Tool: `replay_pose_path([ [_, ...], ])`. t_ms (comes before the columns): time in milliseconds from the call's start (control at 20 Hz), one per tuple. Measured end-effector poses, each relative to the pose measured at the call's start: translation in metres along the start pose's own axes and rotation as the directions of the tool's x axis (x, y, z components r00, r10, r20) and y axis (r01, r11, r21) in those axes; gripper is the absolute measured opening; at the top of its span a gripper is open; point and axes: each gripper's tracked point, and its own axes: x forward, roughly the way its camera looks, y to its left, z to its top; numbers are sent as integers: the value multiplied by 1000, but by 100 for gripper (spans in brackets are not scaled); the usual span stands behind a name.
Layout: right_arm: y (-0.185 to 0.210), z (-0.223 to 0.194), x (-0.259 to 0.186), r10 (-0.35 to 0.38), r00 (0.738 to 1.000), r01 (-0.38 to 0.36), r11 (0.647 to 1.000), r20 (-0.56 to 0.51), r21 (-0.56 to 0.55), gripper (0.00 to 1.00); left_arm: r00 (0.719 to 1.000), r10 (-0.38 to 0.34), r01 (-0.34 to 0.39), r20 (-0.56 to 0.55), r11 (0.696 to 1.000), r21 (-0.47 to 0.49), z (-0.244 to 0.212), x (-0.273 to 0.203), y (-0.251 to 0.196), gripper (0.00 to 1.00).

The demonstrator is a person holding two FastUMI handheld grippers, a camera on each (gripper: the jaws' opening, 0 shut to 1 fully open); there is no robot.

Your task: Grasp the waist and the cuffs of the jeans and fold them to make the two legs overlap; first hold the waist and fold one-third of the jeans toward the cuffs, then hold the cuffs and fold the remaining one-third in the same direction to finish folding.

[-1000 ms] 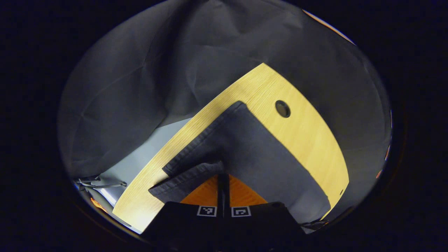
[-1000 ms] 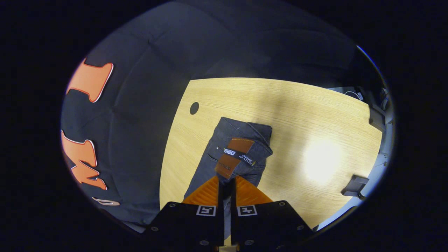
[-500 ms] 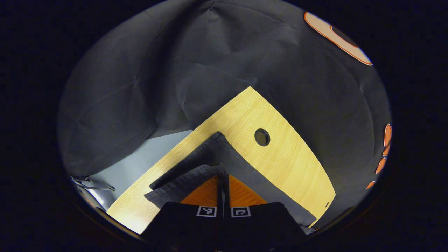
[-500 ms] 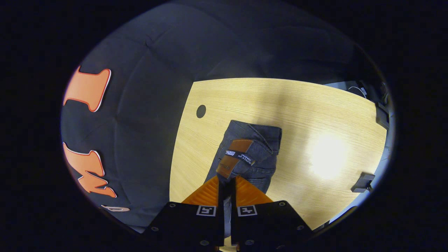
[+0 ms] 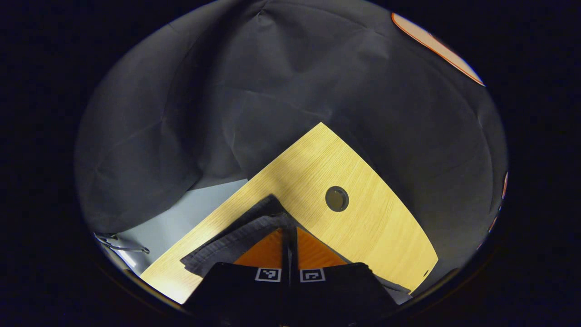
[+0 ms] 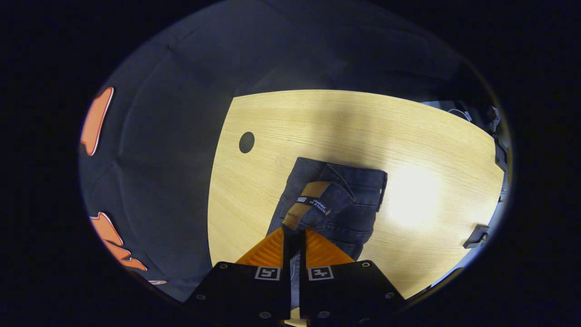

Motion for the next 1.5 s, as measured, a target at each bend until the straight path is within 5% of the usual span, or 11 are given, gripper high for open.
replay_pose_path([
  [100, 7, 2, 5, 13, 1000, -13, 1000, -5, -8, 8, 1000, -13, 13, -7, 1000, -3, -1, 3, -6, 3],
  [200, 18, 5, 8, 49, 999, -49, 999, 8, -16, 24, 999, -45, 45, 14, 999, 13, 4, -3, -15, 14],
  [300, 27, 15, 4, 83, 996, -82, 996, 44, -26, 40, 995, -61, 56, 74, 996, 74, 16, -15, -20, 34],
  [350, 26, 17, 1, 83, 995, -81, 996, 60, -44, 32, 991, -84, 73, 100, 991, 110, 21, -21, -26, 45],
  [400, 20, 18, -2, 76, 995, -72, 996, 71, -61, 54, 988, -101, 83, 120, 986, 144, 22, -29, -32, 55],
  [450, 15, 18, -5, 71, 995, -65, 994, 76, -83, 60, 984, -115, 89, 139, 979, 182, 23, -38, -38, 68],
  [500, 10, 18, -8, 57, 995, -48, 993, 83, -109, 81, 980, -125, 88, 158, 971, 221, 24, -40, -39, 80],
  [550, 2, 18, -10, 42, 995, -29, 990, 93, -140, 75, 974, -140, 90, 177, 961, 263, 22, -45, -42, 92],
  [800, -31, 6, -14, -28, 992, 59, 964, 121, -258, 92, 925, -270, 148, 267, 904, 402, 1, -99, -80, 97],
  [1150, -74, -3, 0, -79, 991, 103, 962, 105, -253, 94, 830, -397, 156, 392, 840, 520, -23, -203, -102, 98],
  [1500, -90, -8, 15, -116, 988, 140, 949, 99, -283, 94, 684, -470, 81, 558, 809, 582, -49, -297, -124, 97],
])
